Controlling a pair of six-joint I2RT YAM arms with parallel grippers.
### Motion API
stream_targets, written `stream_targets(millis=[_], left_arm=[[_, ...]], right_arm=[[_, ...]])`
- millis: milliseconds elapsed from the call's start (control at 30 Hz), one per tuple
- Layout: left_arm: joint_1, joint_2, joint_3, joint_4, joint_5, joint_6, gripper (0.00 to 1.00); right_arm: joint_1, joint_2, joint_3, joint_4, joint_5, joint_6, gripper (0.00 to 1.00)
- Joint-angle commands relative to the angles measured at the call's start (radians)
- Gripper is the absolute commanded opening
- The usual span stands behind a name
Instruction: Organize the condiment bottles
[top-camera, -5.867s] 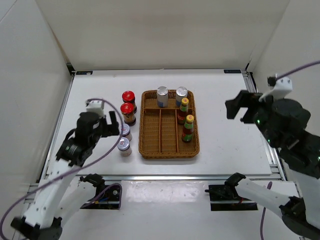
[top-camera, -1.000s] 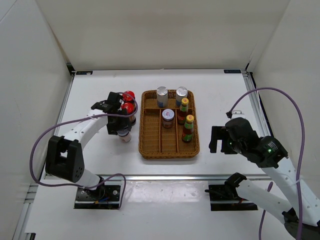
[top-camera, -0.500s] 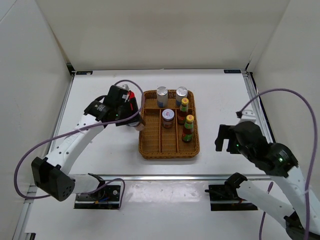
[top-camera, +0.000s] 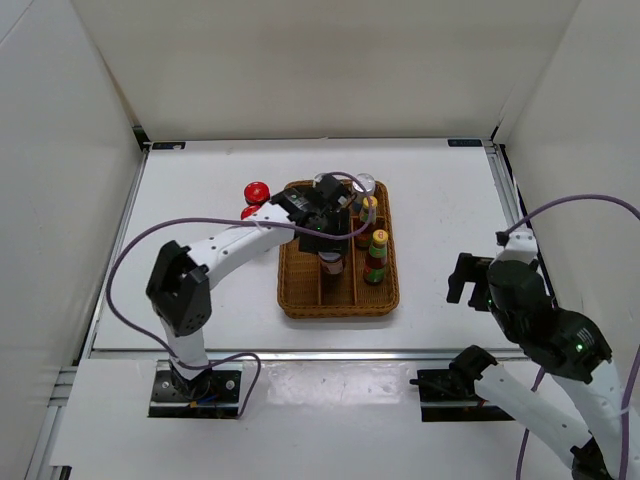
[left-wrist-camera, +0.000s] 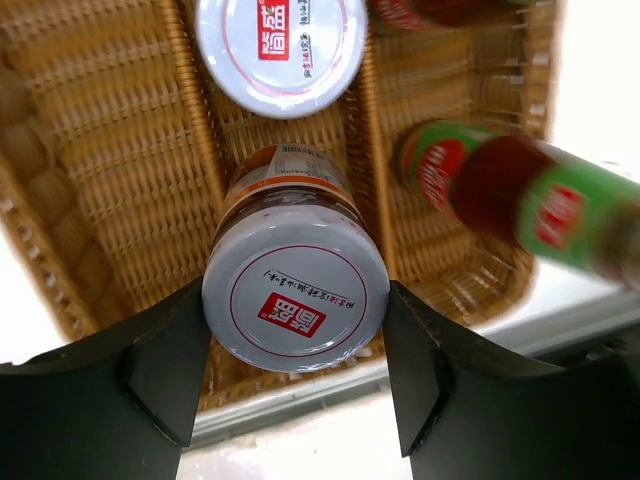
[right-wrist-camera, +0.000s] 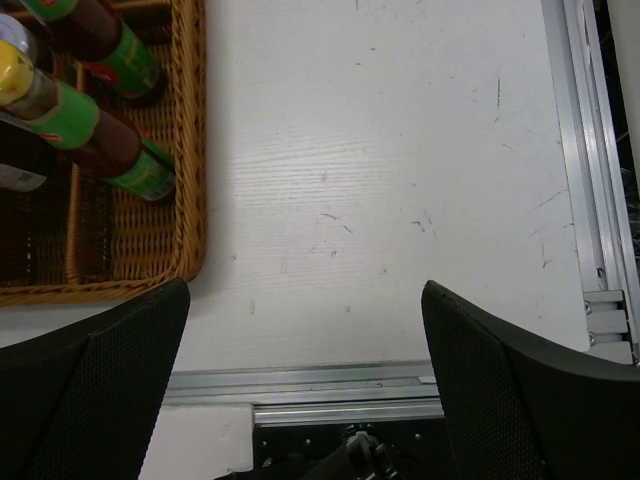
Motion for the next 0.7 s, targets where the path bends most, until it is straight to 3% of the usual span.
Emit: stream_targets(millis=[0,300,367,400,433,667], left_arm=[[-0.003,0.005,0.063,0.025,-0.066,0.003,0.24],[-0.014,0.125,0.063,0.034,-0.051,-0.006,0.33],[-0.014,0.125,0.063,0.034,-0.041,-0.015,0.56],[-0.014,0.114,0.048,0.034,-0.050,-0.033,0.83],[-0.014,0.102,0.039,0.034,-0.064,-0.033,1.00],[-0.014,-0.091,0.037,0.006,-0.155,-0.012,1.00]], right_arm=[[0.005,0.046,0.007,0.042,0.006,-0.039,1.00],[0.005,0.007,-0.012,0.051,0.006,-0.048,1.00],[0.005,0.007,-0.012,0.051,0.006,-0.048,1.00],[0.005,0.007,-0.012,0.051,0.006,-0.048,1.00],[0.005,0.007,-0.012,0.051,0.006,-0.048,1.00],[0.005,0.007,-0.012,0.051,0.006,-0.048,1.00]])
